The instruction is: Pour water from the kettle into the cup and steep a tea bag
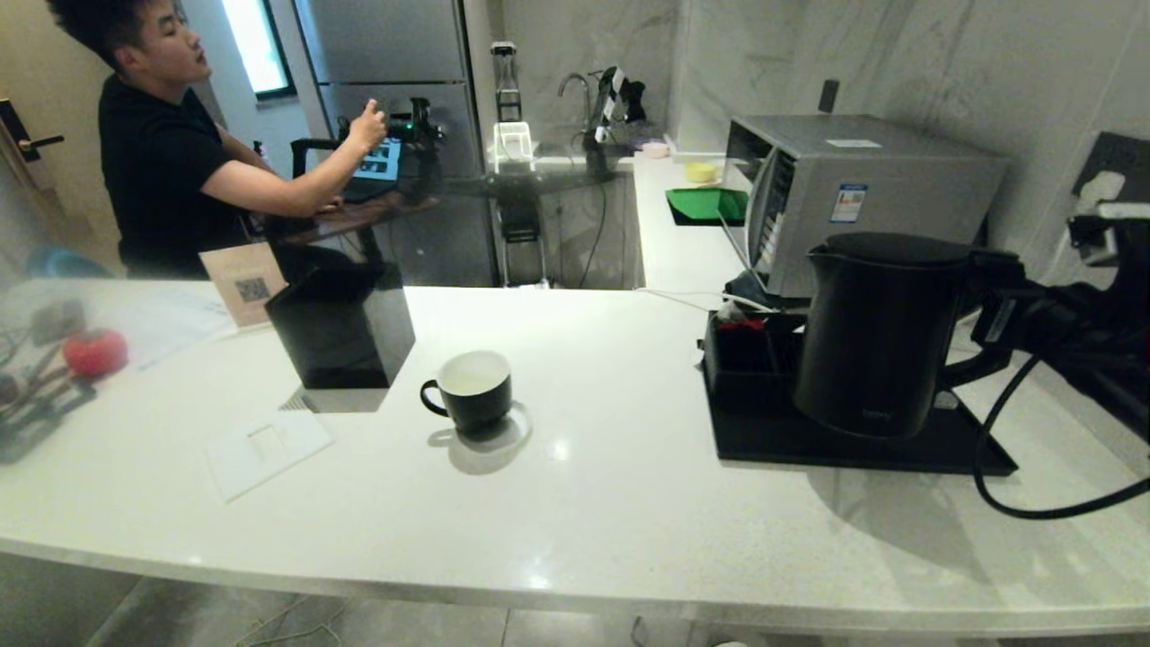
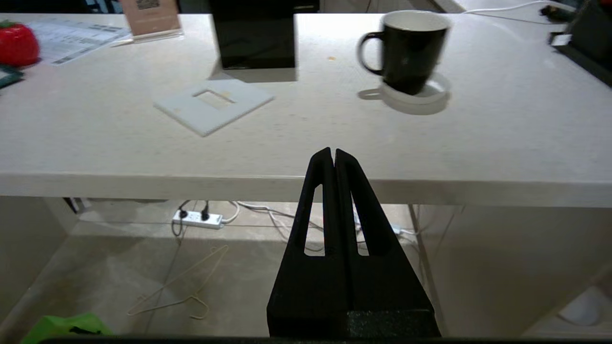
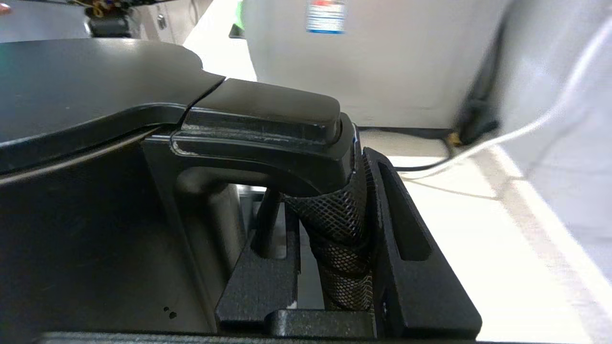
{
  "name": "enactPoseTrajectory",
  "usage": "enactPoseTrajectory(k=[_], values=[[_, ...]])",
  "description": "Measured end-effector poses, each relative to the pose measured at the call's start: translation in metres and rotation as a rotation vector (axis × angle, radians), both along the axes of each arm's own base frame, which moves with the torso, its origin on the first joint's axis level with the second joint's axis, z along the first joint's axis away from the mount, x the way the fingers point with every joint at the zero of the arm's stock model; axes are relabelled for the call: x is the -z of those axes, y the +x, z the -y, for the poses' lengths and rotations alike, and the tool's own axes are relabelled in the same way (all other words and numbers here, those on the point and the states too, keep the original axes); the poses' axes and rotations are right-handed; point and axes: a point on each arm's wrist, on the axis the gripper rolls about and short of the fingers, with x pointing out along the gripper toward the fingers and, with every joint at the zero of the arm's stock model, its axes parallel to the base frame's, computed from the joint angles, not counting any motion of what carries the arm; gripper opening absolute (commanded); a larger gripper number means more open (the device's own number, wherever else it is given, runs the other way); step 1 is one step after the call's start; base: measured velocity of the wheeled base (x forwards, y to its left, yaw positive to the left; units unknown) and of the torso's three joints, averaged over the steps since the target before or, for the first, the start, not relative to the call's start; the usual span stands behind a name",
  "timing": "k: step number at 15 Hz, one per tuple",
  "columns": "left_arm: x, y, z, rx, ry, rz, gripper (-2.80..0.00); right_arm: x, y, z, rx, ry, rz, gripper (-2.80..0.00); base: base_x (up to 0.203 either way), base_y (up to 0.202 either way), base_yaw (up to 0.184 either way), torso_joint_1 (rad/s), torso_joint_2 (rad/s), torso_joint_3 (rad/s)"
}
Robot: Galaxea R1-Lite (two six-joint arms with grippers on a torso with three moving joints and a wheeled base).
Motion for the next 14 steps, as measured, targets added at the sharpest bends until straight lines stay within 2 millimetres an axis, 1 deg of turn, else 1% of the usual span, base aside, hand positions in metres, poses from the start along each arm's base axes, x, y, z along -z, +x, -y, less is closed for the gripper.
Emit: enactPoseTrajectory(k=[2,4,9,14], values=[[0.0,0.0,0.0,0.0,0.0,0.0,-2.8,0.0,-0.0001,0.0003,0.001,0.0,0.0,-2.8,0.0,-0.185,0.0,0.002,0.0,0.005],[0.0,0.0,0.0,0.0,0.0,0.0,-2.8,-0.0003,-0.0002,0.0006,0.002,0.001,0.002,-2.8,0.0,-0.096,0.0,0.0,0.0,0.003],[0.0,0.0,0.0,0.0,0.0,0.0,-2.8,-0.0005,-0.0002,-0.0001,-0.005,0.002,0.001,-2.8,0.0,0.0,0.0,0.0,0.0,0.0],[0.0,0.0,0.0,0.0,0.0,0.0,-2.8,-0.0002,-0.0002,0.0057,0.018,0.002,0.001,-2.8,0.0,0.0,0.0,0.0,0.0,0.0]])
